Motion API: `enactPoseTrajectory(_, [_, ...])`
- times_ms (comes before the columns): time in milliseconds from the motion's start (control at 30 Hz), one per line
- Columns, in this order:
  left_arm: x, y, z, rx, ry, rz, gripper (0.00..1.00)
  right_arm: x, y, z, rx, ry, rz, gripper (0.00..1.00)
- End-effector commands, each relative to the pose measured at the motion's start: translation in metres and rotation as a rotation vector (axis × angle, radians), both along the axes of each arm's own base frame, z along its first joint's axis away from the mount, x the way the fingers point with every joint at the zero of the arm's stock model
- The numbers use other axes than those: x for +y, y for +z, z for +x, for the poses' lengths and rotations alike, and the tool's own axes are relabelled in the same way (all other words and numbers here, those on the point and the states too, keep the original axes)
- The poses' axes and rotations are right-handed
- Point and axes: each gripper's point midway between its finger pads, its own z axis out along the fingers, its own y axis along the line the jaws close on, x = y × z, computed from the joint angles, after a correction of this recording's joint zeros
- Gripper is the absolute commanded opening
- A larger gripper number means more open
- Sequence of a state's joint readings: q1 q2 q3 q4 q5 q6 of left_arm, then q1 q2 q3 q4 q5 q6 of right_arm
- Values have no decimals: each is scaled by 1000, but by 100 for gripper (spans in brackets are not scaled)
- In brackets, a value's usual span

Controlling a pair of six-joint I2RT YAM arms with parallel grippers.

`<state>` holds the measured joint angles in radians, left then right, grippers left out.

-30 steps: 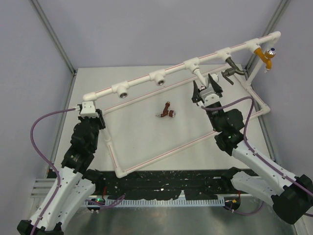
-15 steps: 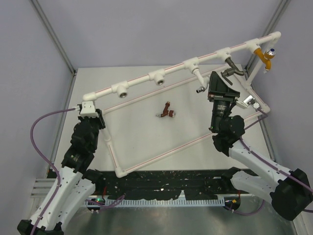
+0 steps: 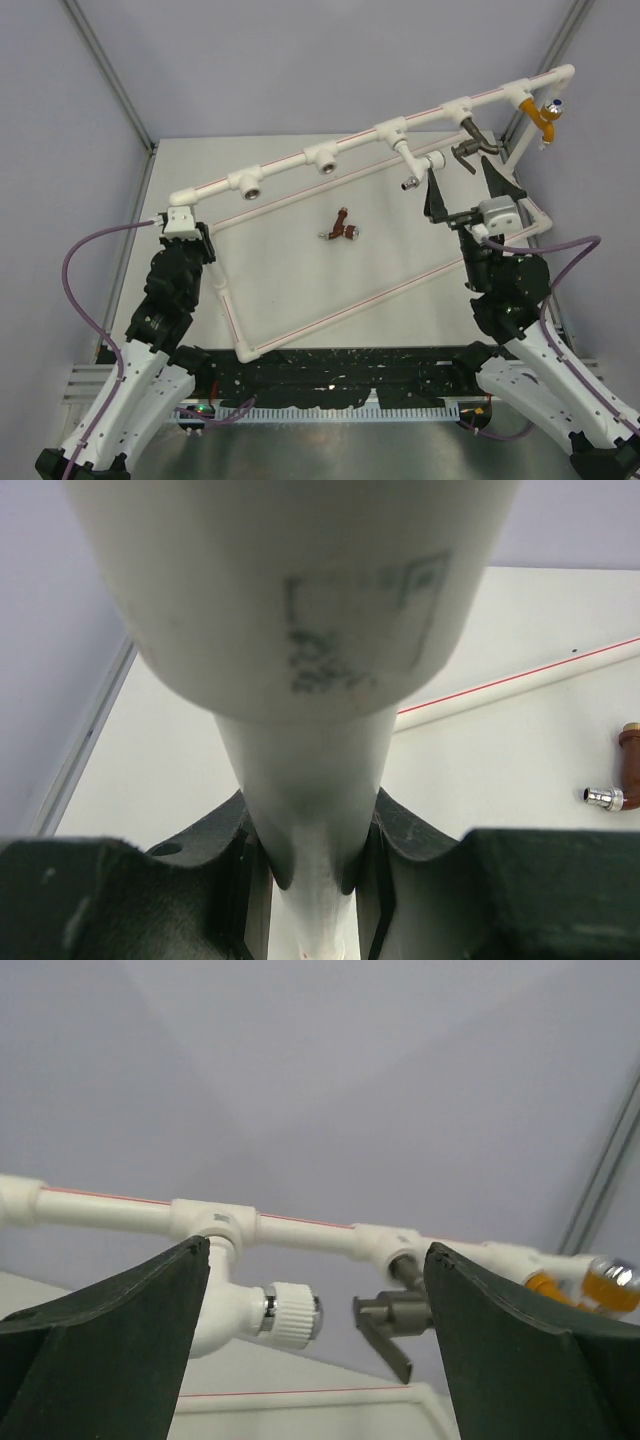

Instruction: Install the water faucets

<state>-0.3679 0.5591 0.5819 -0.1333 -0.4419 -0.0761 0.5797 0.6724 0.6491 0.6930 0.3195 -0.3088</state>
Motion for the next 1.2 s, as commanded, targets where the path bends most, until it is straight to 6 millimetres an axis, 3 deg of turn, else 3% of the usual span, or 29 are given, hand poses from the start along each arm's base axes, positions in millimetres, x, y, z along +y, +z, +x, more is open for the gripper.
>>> enactPoseTrajectory(0, [-3, -1, 0, 30, -39, 77, 0, 9, -10, 2, -34, -224, -844, 94])
enactPoseTrajectory(133, [-3, -2, 0, 33, -39, 78, 0, 17, -40, 13, 2, -234, -1203, 96])
enactPoseTrajectory(267, [-3, -2, 0, 31, -39, 78, 0, 27, -52, 25, 23, -209, -1349, 96])
enactPoseTrajectory(333, [-2, -1, 0, 30, -34, 78, 0, 31, -49, 32, 12, -224, -1366, 95])
enactPoseTrajectory(467, [-1, 0, -1, 27, -31, 77, 0, 37, -37, 49, -46, -307, -1316, 84])
enactPoseTrajectory(500, [-1, -1, -1, 30, -30, 78, 0, 36, -38, 52, -40, -319, -1314, 77])
enactPoseTrajectory(733, [0, 0, -1, 25, -27, 77, 0, 30, -56, 80, 43, -386, -1290, 60])
enactPoseTrajectory(867, [-1, 1, -1, 23, -29, 76, 0, 28, -60, 83, 103, -324, -1120, 47])
enactPoseTrajectory(933, [-1, 1, -1, 23, -32, 75, 0, 38, -58, 79, 116, -212, -964, 33])
enactPoseTrajectory(1167, [0, 1, -2, 21, -26, 75, 0, 86, -32, 55, 117, 287, -181, 6])
